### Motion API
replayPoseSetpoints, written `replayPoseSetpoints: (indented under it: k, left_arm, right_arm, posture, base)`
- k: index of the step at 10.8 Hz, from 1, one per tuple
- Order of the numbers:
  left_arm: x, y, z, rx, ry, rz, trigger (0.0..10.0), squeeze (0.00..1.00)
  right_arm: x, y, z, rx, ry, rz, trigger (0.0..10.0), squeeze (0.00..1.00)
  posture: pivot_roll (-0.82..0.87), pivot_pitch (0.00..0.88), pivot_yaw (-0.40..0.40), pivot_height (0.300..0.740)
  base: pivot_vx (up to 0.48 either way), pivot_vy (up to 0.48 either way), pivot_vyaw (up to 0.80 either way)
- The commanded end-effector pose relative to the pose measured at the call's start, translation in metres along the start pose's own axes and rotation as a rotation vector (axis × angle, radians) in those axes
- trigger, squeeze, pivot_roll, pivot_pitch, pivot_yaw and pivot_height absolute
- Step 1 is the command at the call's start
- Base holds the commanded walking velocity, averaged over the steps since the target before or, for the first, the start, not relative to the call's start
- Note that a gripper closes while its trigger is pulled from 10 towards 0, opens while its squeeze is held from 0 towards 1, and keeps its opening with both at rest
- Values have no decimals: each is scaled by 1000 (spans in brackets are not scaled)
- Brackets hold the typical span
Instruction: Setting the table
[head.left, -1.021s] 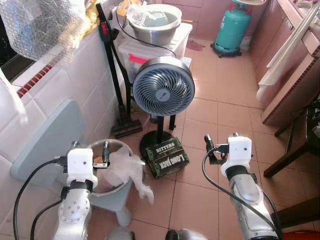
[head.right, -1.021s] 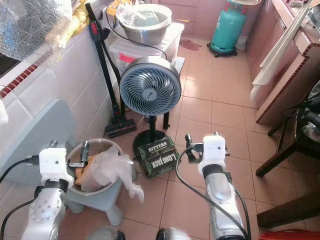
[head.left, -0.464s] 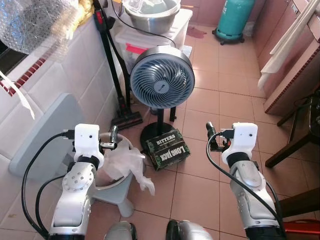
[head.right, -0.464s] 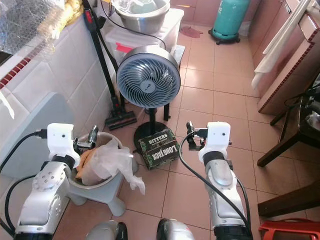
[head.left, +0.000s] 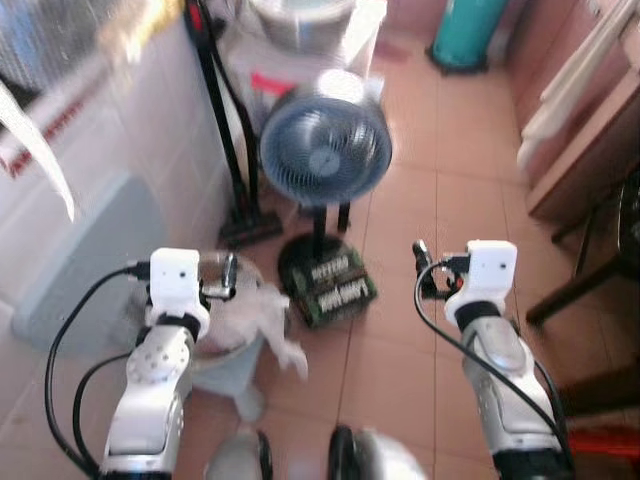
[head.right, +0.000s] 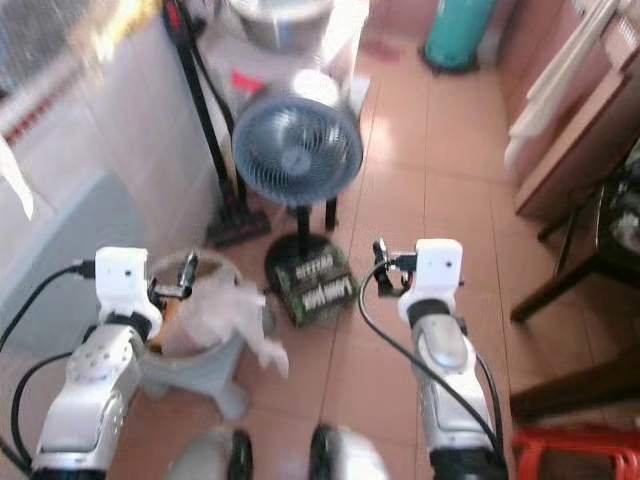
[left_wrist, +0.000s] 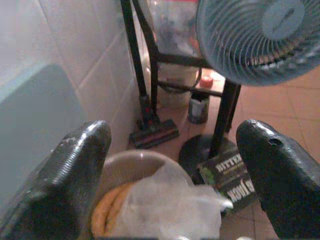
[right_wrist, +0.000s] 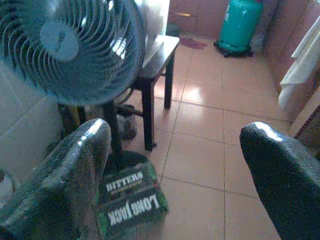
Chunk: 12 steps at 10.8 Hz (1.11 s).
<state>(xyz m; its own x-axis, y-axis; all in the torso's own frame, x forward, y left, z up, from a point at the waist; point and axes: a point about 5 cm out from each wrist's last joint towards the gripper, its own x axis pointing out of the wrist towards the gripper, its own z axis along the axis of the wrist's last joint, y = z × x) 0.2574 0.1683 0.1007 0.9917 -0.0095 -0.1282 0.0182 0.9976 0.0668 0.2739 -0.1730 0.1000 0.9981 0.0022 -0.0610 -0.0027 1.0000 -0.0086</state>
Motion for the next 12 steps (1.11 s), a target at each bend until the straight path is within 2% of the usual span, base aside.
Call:
replayPoseSetpoints:
  k: [1, 10, 12]
  left_arm:
    - [-2, 2, 0, 10, 4, 6, 10000, 0]
    - [-1, 3, 2, -11, 8, 17, 10000, 0]
    - [-1, 3, 4, -13, -6, 7, 10000, 0]
  right_arm:
    - [-1, -2, -2, 4, 15, -4, 10000, 0]
    - [-2, -3, -3, -4, 24, -16, 10000, 0]
    - [-1, -3, -2, -2, 25, -14, 10000, 0]
  posture:
    - [-17, 165, -26, 740]
    - [-17, 184, -28, 740]
    - [-19, 191, -31, 740]
  base:
    - [-326, 0, 0]
    - [-280, 0, 0]
    - [0, 0, 0]
